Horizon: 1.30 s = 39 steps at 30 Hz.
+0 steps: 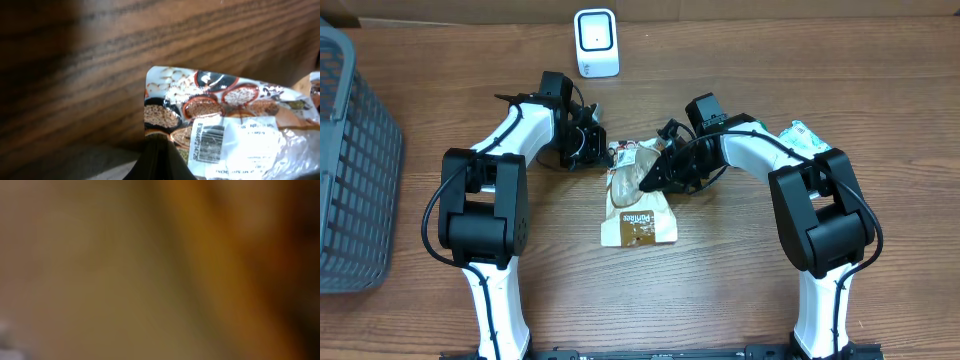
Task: Scan the item barcode
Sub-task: 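Release the left gripper and lift the pouch with the right gripper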
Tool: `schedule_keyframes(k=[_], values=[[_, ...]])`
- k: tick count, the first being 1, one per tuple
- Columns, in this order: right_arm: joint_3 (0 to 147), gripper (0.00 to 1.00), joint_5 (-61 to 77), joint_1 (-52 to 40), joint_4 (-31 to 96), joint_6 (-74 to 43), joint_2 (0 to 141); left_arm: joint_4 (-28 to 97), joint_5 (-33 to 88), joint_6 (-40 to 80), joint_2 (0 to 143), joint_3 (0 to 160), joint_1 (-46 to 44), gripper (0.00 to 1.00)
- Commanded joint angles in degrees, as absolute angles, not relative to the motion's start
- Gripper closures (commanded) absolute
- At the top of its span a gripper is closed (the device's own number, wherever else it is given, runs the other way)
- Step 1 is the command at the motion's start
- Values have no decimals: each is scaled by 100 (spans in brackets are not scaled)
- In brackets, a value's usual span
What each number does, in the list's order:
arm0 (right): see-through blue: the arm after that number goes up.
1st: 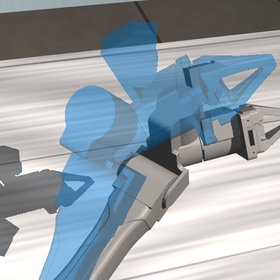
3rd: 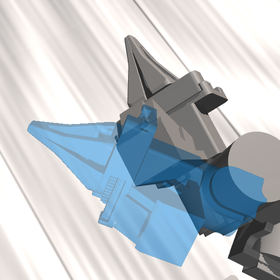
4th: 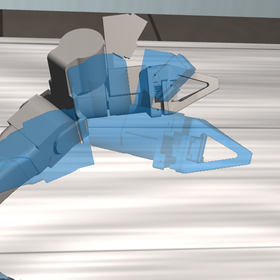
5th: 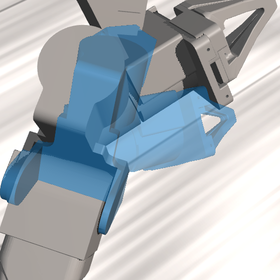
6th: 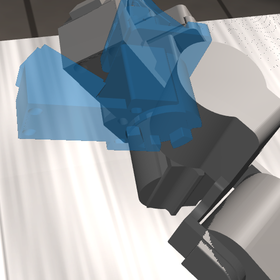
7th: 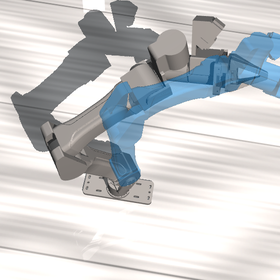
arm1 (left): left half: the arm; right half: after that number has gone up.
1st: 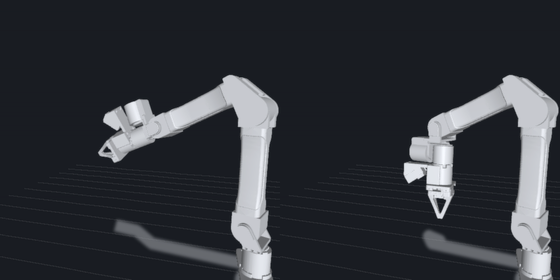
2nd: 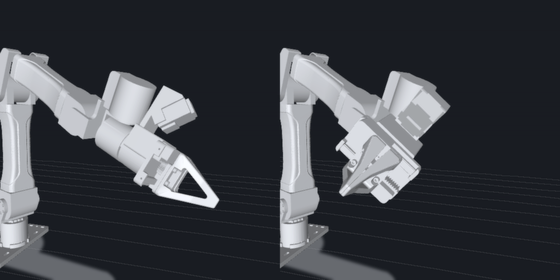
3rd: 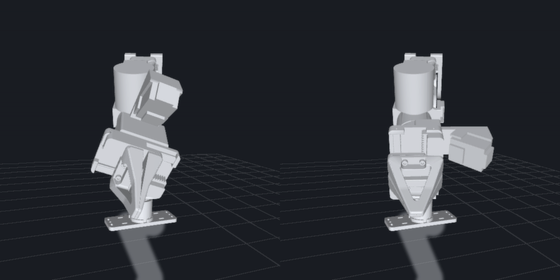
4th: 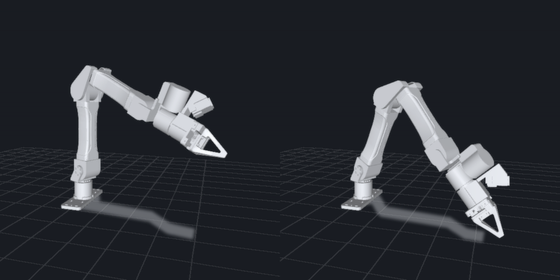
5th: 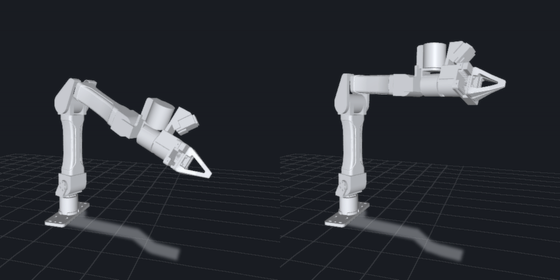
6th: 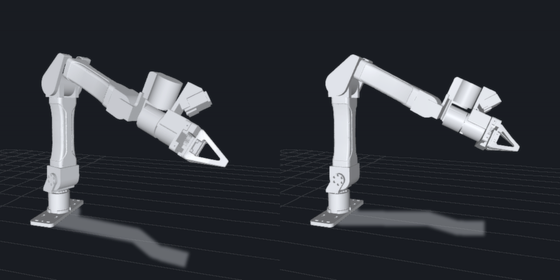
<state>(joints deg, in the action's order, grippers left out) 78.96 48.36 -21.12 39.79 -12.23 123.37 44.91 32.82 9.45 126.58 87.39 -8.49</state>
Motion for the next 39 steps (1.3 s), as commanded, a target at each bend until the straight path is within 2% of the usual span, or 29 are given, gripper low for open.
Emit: schedule_keyframes(k=[1,2,9,15,21,26,29,31,33,34,35,39], values=[[8003,93,4956,-2119,4040,-1173,12261,4696,2727,635,12411,8766,-722,96],[8014,96,4958,-2119,4036,-1170,12195,4775,2635,633,12221,8794,-668,96],[8182,96,4956,-2119,4038,-1151,11500,5413,2241,617,10726,8954,-49,96],[8368,96,5129,-2123,4088,-816,10538,6025,2213,617,9511,8954,1004,96],[8407,96,5981,-2180,4080,-198,9588,6257,1970,617,9080,8952,1903,94],[8407,96,6075,-2217,4082,-268,9072,6453,1927,617,9098,8945,2152,83],[8407,96,6073,-2217,4084,-513,8892,6464,1885,617,9098,8945,2150,64],[8407,96,6071,-2217,4091,-652,8844,6469,1885,617,9098,8945,2145,54],[8409,96,5979,-2217,4123,-812,8838,6473,1887,617,9098,8945,2145,35],[8409,96,5795,-2220,4160,-941,8840,6473,1887,617,9098,8945,2145,15],[8409,96,5553,-2231,4202,-1046,8840,6473,1887,617,9098,8945,2145,0],[8801,96,4110,-2405,4759,-1114,8932,6464,1887,617,9098,8945,2145,1]])
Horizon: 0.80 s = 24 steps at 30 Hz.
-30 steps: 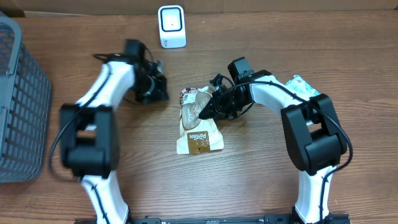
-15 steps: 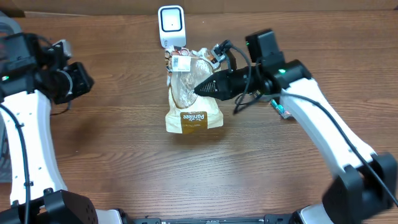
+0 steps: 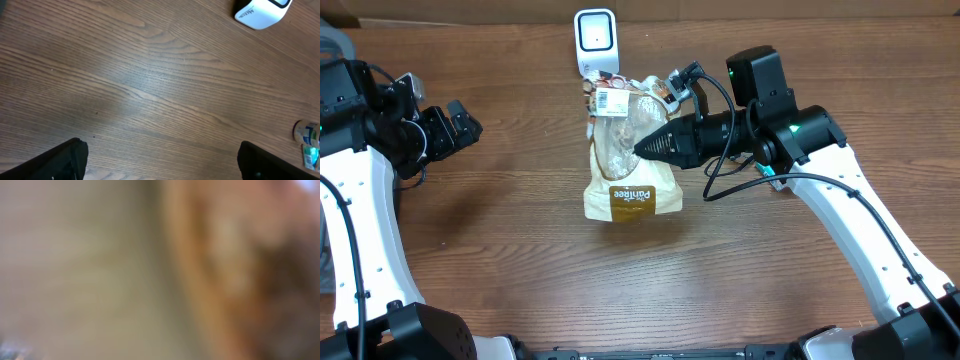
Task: Scan the item barcode
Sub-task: 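Release the left gripper and lift the pouch with the right gripper, then hold the pouch up to the white scanner with the right gripper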
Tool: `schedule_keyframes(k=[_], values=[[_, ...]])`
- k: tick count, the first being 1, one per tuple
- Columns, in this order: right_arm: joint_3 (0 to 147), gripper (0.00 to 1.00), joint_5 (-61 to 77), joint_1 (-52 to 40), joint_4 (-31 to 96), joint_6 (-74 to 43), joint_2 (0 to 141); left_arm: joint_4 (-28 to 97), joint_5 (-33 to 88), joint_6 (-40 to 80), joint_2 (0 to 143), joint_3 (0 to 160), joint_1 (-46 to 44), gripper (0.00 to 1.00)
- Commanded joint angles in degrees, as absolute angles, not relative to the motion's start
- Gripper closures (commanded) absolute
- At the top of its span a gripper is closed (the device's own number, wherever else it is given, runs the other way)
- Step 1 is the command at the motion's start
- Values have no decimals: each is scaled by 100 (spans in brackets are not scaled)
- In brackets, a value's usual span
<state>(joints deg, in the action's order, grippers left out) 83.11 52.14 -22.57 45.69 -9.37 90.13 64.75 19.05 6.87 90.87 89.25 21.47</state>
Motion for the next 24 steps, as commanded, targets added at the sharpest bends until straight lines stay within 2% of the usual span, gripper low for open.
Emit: schedule_keyframes(k=[1,6,9,16,21,24], values=[[9002,96,3688,-2456,4960,-1111,8989,6464,1887,617,9098,8945,2145,1],[10652,96,1103,-2724,5918,-982,9699,6453,1887,637,9098,8945,2145,1],[11509,96,-298,-2943,5826,-410,10324,6449,1887,637,9098,8945,2145,0],[11614,96,-3076,-3465,3378,2045,11542,6451,1887,637,9098,8943,2145,1],[11609,96,-3850,-3557,1632,3975,12449,6451,1887,637,9098,8943,2145,0],[11611,96,-3879,-3557,1149,4639,12829,6451,1887,637,9098,8945,2145,0]])
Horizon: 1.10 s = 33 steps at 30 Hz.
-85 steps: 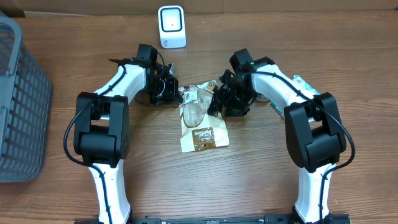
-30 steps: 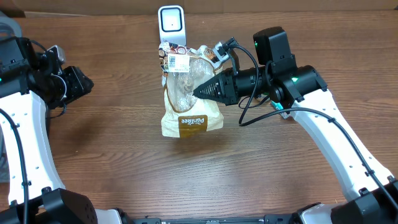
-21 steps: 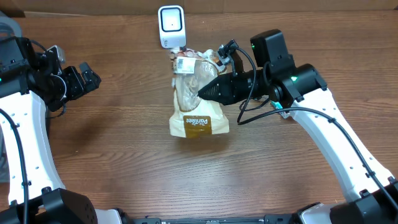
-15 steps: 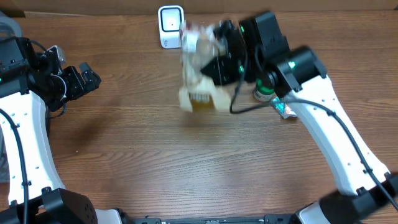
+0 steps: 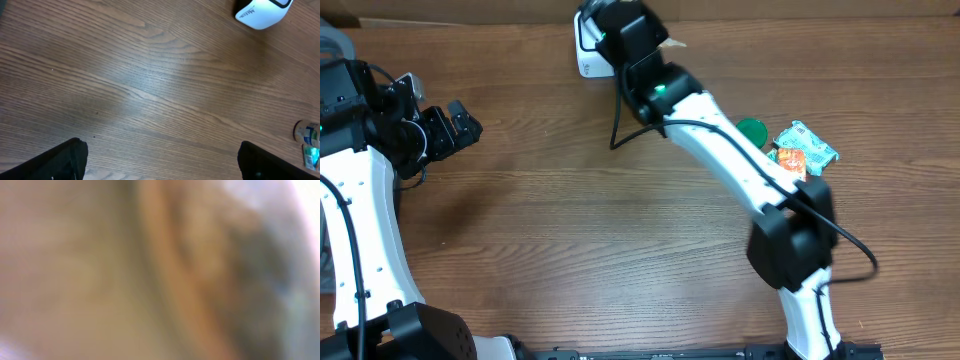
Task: Scan the item barcode
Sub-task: 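Hold the pouch up to the white scanner with the right gripper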
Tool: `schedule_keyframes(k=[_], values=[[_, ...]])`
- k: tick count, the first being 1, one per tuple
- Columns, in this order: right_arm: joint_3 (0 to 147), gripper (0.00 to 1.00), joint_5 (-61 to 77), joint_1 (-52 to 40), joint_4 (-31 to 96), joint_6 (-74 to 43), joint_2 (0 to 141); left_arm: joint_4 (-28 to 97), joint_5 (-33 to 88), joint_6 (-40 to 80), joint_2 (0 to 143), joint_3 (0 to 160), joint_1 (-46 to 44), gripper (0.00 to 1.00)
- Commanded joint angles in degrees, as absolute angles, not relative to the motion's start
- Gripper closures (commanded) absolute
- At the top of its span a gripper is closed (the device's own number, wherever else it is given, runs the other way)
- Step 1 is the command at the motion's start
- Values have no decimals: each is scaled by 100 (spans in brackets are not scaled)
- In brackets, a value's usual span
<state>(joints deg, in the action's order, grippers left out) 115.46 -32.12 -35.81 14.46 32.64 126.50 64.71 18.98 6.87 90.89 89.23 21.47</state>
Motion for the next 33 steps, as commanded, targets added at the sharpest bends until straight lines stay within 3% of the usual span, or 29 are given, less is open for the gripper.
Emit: schedule_keyframes(k=[1,9,18,33], values=[[11609,96,-3876,-3557,1031,4764,12943,6451,1887,637,9098,8945,2145,0],[11607,96,-3894,-3551,467,4877,13649,6449,1887,637,9098,8943,2145,0],[11590,96,-3898,-3551,-329,6084,14206,6449,1887,637,9098,8943,2145,0],[11590,96,-4139,-3540,-381,6313,14243,6449,1887,637,9098,8943,2145,1]])
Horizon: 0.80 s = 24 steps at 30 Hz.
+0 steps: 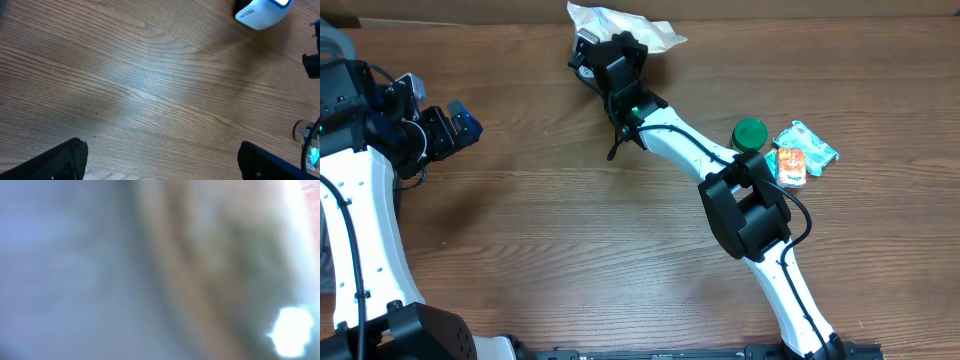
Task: Scan the item barcode
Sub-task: 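Hold the pouch up to the white scanner with the right gripper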
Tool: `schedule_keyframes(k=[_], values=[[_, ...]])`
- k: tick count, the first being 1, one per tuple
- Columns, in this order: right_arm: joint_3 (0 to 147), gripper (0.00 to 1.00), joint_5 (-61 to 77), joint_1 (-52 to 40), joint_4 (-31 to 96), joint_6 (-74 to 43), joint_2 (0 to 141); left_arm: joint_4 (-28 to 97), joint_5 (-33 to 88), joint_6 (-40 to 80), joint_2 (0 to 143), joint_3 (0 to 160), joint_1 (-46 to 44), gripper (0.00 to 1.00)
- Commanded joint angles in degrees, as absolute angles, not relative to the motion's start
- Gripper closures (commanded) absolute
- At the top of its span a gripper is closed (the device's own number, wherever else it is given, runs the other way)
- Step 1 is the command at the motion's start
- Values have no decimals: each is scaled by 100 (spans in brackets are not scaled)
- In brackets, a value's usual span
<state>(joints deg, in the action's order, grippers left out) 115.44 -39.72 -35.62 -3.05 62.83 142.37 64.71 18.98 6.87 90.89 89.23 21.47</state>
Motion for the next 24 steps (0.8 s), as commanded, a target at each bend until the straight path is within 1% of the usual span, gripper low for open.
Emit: schedule_keyframes(k=[1,15,19,22,24], values=[[11590,96,-4160,-3540,-381,6313,14243,6451,1887,637,9098,8945,2145,0],[11590,96,-4198,-3568,-379,6265,14064,6451,1887,637,9098,8945,2145,1],[11590,96,-4195,-3605,-158,5172,13552,6451,1887,637,9098,8945,2145,0],[11590,96,-4077,-3645,690,4228,12943,6451,1887,637,9098,8943,2145,0],[11590,96,-3712,-3664,1494,3511,12484,6451,1887,637,9098,8943,2145,1]])
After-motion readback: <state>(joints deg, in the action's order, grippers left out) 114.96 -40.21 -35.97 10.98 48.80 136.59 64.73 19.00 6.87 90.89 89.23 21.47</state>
